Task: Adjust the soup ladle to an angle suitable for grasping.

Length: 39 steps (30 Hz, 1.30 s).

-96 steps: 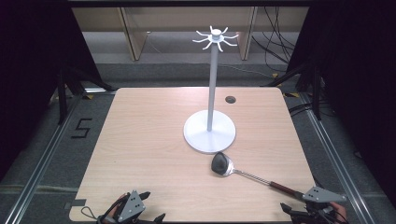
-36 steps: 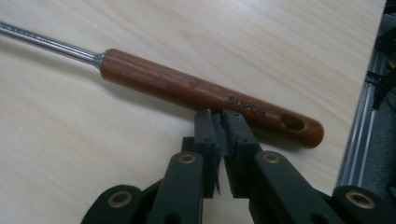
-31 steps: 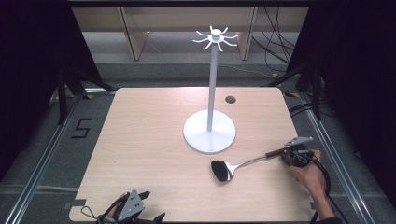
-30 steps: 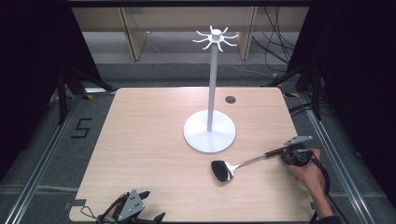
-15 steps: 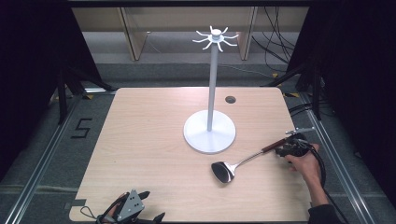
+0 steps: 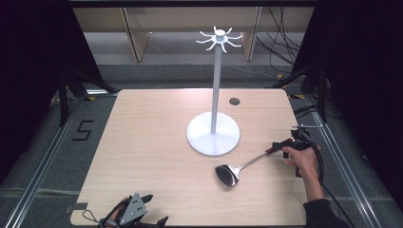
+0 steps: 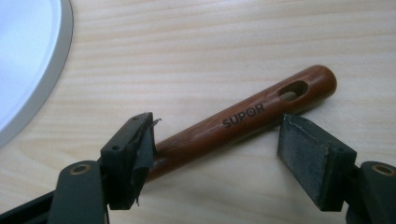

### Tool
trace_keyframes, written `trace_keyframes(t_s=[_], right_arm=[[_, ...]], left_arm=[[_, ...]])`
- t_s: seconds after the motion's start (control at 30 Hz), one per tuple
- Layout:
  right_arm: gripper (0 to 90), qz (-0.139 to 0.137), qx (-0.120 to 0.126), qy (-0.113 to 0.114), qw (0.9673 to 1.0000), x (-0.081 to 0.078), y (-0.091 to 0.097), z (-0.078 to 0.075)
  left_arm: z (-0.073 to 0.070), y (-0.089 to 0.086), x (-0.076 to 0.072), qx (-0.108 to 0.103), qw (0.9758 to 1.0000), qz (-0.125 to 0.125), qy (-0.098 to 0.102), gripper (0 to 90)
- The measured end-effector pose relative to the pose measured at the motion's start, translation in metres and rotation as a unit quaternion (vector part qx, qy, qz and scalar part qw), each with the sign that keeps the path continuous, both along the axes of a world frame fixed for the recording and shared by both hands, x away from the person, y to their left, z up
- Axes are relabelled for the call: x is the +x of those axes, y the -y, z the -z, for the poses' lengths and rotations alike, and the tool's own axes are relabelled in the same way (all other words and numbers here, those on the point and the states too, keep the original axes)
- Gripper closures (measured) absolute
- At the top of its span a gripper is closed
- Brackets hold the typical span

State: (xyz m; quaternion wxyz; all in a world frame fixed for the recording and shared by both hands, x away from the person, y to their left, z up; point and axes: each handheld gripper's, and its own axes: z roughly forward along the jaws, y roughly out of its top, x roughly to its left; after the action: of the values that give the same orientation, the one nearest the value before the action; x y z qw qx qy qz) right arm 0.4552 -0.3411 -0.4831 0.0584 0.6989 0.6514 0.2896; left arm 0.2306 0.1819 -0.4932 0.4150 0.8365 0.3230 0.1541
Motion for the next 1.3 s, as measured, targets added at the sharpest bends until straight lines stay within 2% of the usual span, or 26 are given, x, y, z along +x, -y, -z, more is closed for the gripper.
trace_keyframes(t_s=[0.07, 0.1, 0.13, 0.17, 0.2, 0.23, 0.27, 0.33, 0.37, 0.4, 0.43, 0.47, 0.5, 0.57, 0.6, 0.7, 0.73, 0.8, 0.83, 0.87, 0.93, 1.03, 1.1, 1.17, 1.27, 1.3], right_arm=[[26.7, 0.006, 0.0, 0.003, 1.0, 0.006, -0.002, 0.001], [25.7, -0.016, -0.047, 0.062, 0.9968, 0.011, 0.003, 0.01], [25.7, -0.016, -0.047, 0.062, 0.9968, 0.011, 0.003, 0.01], [24.4, 0.011, -0.011, -0.001, 0.9999, 0.011, -0.005, 0.002], [26.0, 0.03, -0.027, -0.017, 0.9991, 0.017, -0.015, 0.0], [26.0, 0.03, -0.027, -0.017, 0.9991, 0.017, -0.015, 0.0], [26.0, -0.007, -0.071, 0.004, 0.9974, 0.024, -0.015, 0.003], [26.0, 0.007, -0.07, 0.008, 0.9975, 0.027, -0.022, 0.004], [26.3, -0.019, -0.09, 0.002, 0.9958, 0.033, -0.025, 0.003], [27.4, -0.017, -0.094, -0.001, 0.9954, 0.034, -0.028, 0.002], [28.9, -0.012, -0.084, -0.012, 0.9963, 0.035, -0.033, 0.001], [29.9, -0.032, -0.1, -0.01, 0.9944, 0.037, -0.032, 0.001], [29.9, -0.032, -0.1, -0.01, 0.9944, 0.037, -0.032, 0.001], [32.6, -0.021, -0.097, -0.039, 0.9943, 0.039, -0.039, -0.002], [35.0, -0.018, -0.097, -0.042, 0.9942, 0.042, -0.04, -0.003], [40.9, -0.02, -0.108, -0.047, 0.9928, 0.044, -0.043, -0.004], [45.0, -0.028, -0.129, -0.058, 0.9896, 0.047, -0.045, -0.005], [47.1, -0.04, -0.13, -0.059, 0.989, 0.046, -0.044, -0.006], [50.0, -0.058, -0.142, -0.058, 0.9865, 0.046, -0.044, -0.006], [52.5, -0.045, -0.133, -0.058, 0.9884, 0.047, -0.049, -0.006], [56.4, -0.055, -0.137, -0.059, 0.9873, 0.048, -0.052, -0.007], [62.7, -0.073, -0.166, -0.059, 0.9817, 0.049, -0.057, -0.006], [64.4, -0.074, -0.16, -0.066, 0.982, 0.05, -0.059, -0.007], [67.3, -0.063, -0.157, -0.066, 0.9834, 0.05, -0.061, -0.007], [70.9, -0.066, -0.168, -0.069, 0.9812, 0.051, -0.063, -0.007], [73.2, -0.071, -0.156, -0.063, 0.9832, 0.051, -0.064, -0.007]], left_arm=[[0.0, -0.001, 0.0, 0.004, 1.0, 0.004, -0.001, 15.6], [0.0, -0.001, 0.0, 0.004, 1.0, 0.003, 0.0, 15.6], [0.0, 0.001, 0.0, -0.009, 1.0, -0.004, 0.0, 15.6], [0.0, 0.0, 0.0, -0.002, 1.0, -0.001, 0.001, 15.6], [-0.001, -0.001, 0.0, 0.005, 1.0, 0.0, 0.005, 15.6], [-0.001, 0.0, -0.001, -0.002, 1.0, 0.001, 0.005, 15.6], [-0.001, -0.001, 0.0, 0.005, 1.0, 0.005, 0.003, 15.6], [0.0, 0.0, 0.0, 0.001, 1.0, -0.002, 0.009, 15.6], [0.0, 0.0, 0.0, 0.003, 1.0, 0.0, 0.009, 15.6], [-0.001, 0.0, -0.001, -0.003, 1.0, 0.003, 0.003, 15.6], [0.0, 0.002, -0.002, -0.015, 0.9999, -0.002, 0.004, 15.6], [-0.001, -0.001, -0.001, 0.005, 1.0, 0.003, 0.006, 15.6], [-0.001, -0.001, -0.001, 0.005, 1.0, 0.003, 0.006, 15.6], [-0.001, 0.0, -0.001, -0.011, 0.9999, 0.004, 0.0, 15.6], [-0.001, -0.001, 0.0, 0.004, 1.0, 0.006, 0.004, 15.6], [-0.001, 0.0, -0.001, 0.0, 1.0, 0.002, 0.006, 15.6], [-0.001, 0.001, -0.001, -0.015, 0.9999, 0.002, 0.0, 15.6], [-0.001, 0.0, -0.001, -0.002, 1.0, 0.005, 0.003, 15.6], [-0.001, 0.0, -0.001, -0.001, 1.0, 0.003, 0.005, 15.6], [0.0, 0.0, -0.001, -0.002, 1.0, 0.003, 0.005, 15.6], [-0.002, -0.001, 0.0, 0.004, 1.0, 0.008, 0.003, 15.6], [0.0, 0.001, -0.001, -0.003, 1.0, 0.002, 0.004, 15.6], [-0.001, -0.001, 0.0, 0.004, 1.0, 0.007, 0.005, 15.6], [-0.001, 0.0, 0.0, -0.004, 1.0, 0.006, 0.002, 15.6], [0.0, 0.001, -0.002, -0.014, 0.9999, 0.002, 0.004, 15.6], [-0.001, 0.0, 0.0, -0.002, 1.0, 0.006, 0.004, 15.6]])
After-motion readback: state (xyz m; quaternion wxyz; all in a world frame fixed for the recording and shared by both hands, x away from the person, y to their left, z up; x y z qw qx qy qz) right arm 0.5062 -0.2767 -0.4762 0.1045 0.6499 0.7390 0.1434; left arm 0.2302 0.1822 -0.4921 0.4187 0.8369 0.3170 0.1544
